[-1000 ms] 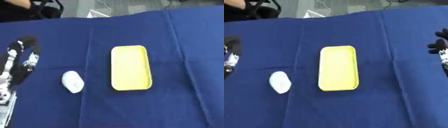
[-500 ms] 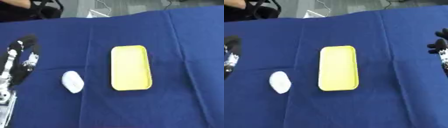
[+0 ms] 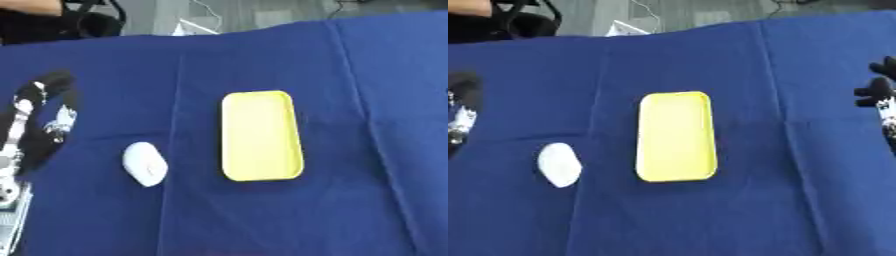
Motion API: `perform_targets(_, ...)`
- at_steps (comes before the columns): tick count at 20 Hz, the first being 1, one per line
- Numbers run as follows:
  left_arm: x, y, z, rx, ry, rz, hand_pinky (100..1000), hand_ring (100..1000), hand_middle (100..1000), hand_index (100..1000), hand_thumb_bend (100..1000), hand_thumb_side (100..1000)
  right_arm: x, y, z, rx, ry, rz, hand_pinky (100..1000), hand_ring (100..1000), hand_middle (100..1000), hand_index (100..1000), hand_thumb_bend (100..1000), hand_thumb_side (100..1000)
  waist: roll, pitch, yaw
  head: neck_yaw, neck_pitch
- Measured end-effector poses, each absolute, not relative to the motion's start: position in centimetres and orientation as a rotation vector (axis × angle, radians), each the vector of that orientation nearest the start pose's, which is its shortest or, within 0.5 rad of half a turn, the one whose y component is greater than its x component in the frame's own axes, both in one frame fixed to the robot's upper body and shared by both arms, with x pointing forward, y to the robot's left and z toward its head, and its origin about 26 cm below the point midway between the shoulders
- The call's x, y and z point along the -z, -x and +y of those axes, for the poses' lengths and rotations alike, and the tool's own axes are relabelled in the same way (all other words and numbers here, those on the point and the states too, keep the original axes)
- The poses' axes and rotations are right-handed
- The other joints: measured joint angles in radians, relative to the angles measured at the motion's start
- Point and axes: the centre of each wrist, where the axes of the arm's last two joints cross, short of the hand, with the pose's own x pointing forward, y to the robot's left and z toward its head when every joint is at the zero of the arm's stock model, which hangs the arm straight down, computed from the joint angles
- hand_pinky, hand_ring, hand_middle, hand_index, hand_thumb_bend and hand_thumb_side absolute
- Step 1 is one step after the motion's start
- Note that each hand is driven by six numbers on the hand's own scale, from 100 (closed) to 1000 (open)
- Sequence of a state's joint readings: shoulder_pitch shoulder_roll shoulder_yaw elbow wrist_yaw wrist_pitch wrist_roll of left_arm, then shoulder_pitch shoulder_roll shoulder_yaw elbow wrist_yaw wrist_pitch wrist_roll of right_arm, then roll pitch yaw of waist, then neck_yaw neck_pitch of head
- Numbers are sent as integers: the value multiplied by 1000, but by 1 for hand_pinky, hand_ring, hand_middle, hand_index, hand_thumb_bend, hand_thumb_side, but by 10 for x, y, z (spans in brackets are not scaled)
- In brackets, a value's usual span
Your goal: Pick up objects on the table and place them in the box.
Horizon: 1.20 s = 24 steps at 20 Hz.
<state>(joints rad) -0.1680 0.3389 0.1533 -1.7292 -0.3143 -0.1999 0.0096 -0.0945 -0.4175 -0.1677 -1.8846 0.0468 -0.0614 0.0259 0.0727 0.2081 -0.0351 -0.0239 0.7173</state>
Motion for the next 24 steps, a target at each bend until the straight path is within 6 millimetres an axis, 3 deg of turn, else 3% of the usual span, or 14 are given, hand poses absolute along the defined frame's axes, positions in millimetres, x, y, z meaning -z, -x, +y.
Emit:
perform_targets(9,-113,-309,336,486,-631,-2027,893,781,797,900,289,769,-144,-282,-346,-360,457,-2024,669,692,863,958,353,785,0,0,0,0,0)
perform_targets(13,-124,-309,339,547,-676,-2032,891,807,817,915,306,695,-144,-282,-346,-360,457,-2022,668,692,863,958,351,786,1,-1,0,-1,0)
perform_targets(15,-144,-306,349,672,-752,-2033,880,857,859,942,442,580,-143,-283,-347,-360,457,-2019,668,692,863,958,350,785,7,-4,0,-1,0)
perform_targets(18,-207,-302,356,1022,-945,-2047,858,903,889,952,640,550,-142,-282,-348,-361,459,-2012,668,692,864,958,350,785,22,-13,1,-1,0)
perform_targets(21,-268,-295,343,1420,-1124,-2023,850,931,909,958,730,625,-140,-281,-349,-364,462,-2002,668,692,864,958,349,784,28,-25,0,-1,1)
perform_targets(24,-298,-292,324,1736,-1198,-1956,854,936,917,963,732,651,-140,-282,-350,-372,465,-1997,668,692,864,958,350,785,31,-25,-1,0,1)
